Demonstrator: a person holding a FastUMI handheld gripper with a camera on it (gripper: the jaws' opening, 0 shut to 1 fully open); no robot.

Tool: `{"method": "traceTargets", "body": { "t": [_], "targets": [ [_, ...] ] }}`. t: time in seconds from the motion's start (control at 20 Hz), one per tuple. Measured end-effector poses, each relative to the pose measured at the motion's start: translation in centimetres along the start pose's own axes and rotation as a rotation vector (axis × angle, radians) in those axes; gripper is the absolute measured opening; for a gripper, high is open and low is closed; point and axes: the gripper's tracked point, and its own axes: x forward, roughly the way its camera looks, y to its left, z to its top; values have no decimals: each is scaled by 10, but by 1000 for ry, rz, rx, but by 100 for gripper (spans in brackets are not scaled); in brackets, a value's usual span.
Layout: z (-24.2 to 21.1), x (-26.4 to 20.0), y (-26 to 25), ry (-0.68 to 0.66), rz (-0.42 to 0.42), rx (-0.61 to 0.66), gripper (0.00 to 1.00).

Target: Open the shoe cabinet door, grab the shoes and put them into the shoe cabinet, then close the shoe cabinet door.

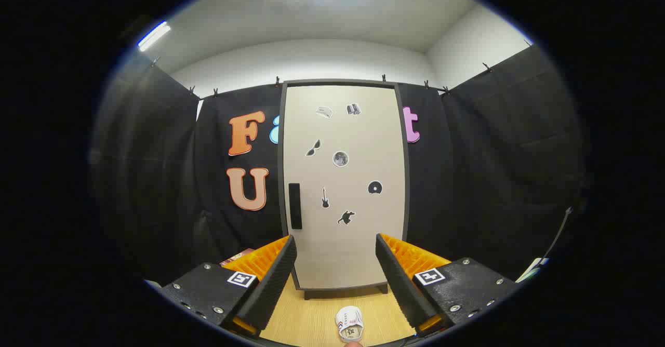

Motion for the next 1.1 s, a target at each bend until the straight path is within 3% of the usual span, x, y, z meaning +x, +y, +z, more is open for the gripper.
{"method": "traceTargets", "body": {
  "t": [1.1],
  "targets": [
    [-9,13,15,28,29,-14,95]
  ]
}}
